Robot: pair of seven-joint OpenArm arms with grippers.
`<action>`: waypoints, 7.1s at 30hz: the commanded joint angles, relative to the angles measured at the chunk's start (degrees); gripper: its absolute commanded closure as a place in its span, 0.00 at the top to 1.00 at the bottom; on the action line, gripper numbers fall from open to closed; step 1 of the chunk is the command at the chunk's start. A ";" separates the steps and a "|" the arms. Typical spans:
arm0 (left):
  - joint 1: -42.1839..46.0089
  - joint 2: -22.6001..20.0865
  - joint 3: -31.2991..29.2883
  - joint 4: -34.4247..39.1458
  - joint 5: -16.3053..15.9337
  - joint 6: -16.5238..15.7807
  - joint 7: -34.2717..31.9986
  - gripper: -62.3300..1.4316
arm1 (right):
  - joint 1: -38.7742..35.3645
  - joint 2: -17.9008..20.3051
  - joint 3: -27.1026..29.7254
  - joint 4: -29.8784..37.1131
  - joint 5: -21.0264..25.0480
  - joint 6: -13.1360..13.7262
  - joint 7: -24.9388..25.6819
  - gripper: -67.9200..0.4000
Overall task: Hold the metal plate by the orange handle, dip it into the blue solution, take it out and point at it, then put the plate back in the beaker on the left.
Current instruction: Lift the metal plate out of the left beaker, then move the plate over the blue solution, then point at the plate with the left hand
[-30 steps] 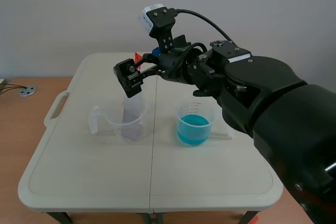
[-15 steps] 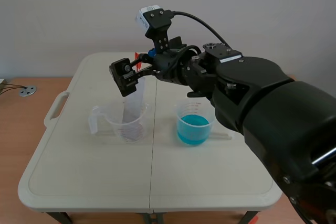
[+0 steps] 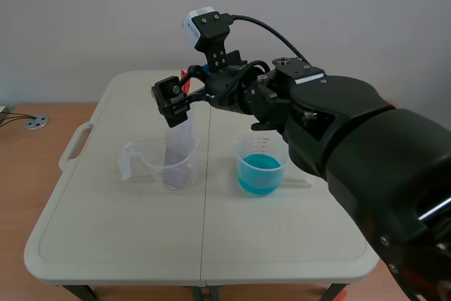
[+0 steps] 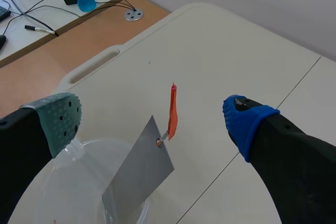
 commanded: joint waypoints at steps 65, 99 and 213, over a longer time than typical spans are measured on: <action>0.31 0.13 0.07 0.96 -0.39 -0.55 -0.37 0.05 | 0.83 2.86 0.07 7.28 1.29 18.78 5.99 0.02; 0.13 -0.37 -2.89 4.15 -0.31 -0.31 -10.80 0.05 | -10.27 6.71 10.16 41.92 1.29 18.34 -9.57 0.03; -74.99 18.51 31.80 -12.90 16.90 -0.61 -3.10 0.05 | -24.87 24.76 32.35 55.10 18.91 20.70 -13.14 0.02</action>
